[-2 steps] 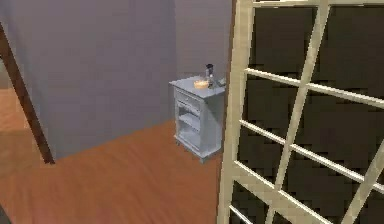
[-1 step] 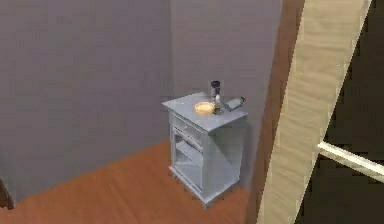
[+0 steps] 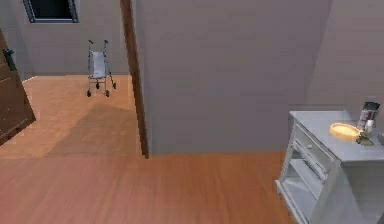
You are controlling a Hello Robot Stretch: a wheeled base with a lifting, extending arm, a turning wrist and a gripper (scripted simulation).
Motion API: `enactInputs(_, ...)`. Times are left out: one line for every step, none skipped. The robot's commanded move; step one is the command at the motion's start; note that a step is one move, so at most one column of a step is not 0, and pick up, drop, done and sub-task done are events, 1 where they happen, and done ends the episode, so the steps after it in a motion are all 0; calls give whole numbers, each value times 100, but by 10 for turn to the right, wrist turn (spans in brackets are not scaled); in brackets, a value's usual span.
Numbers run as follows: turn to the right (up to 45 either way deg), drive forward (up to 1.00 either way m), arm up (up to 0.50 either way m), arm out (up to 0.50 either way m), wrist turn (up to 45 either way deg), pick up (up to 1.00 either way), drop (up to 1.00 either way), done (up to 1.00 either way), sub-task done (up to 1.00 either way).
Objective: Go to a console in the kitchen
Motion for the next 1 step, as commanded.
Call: enactInputs(0,45,0,0,0,0,0,0,0)
